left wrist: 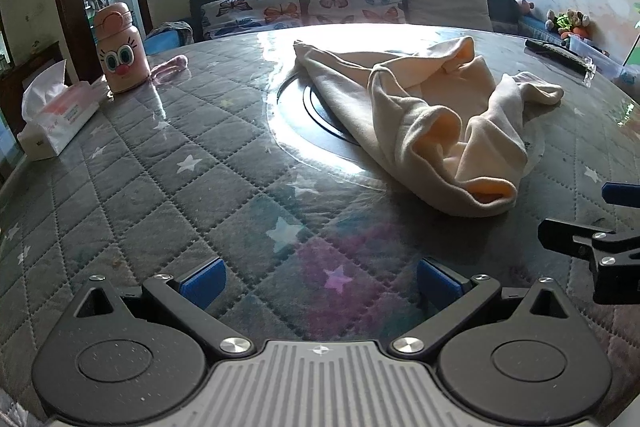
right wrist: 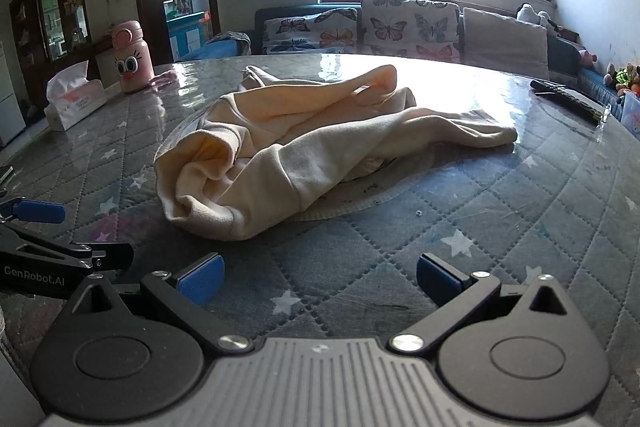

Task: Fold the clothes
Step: 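Move both grippers toward the crumpled cream shirt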

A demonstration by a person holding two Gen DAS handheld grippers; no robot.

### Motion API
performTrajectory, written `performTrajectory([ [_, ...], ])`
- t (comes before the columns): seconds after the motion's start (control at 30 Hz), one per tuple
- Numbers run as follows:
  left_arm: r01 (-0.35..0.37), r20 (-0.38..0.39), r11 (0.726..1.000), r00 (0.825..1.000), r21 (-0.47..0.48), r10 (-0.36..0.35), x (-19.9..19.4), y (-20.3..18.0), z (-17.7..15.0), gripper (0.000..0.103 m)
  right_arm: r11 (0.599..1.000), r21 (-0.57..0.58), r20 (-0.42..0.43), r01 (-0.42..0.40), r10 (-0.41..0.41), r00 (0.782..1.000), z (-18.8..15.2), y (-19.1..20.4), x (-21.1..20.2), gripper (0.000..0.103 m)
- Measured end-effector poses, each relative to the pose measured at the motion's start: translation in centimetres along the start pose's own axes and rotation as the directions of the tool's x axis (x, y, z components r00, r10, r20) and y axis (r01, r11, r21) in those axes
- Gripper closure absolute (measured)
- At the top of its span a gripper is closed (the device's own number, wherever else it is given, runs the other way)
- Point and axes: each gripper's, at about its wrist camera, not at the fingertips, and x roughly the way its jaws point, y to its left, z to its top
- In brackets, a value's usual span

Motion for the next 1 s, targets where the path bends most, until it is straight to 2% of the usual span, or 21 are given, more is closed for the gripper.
performTrajectory([
  [0.53, 0.013, -0.009, 1.0, 1.0, 0.017, -0.013, 0.7, -0.5, 0.8, 0.0, 1.0, -0.001, -0.028, -0.013, 0.013, 1.0, 0.1, 0.0, 0.8, 0.0],
  [1.0, 0.027, -0.031, 0.999, 0.999, 0.02, -0.026, 1.4, -0.6, 1.7, 0.0, 0.999, -0.051, -0.048, 0.008, -0.011, 0.999, -0.1, 0.6, 1.3, 0.0],
])
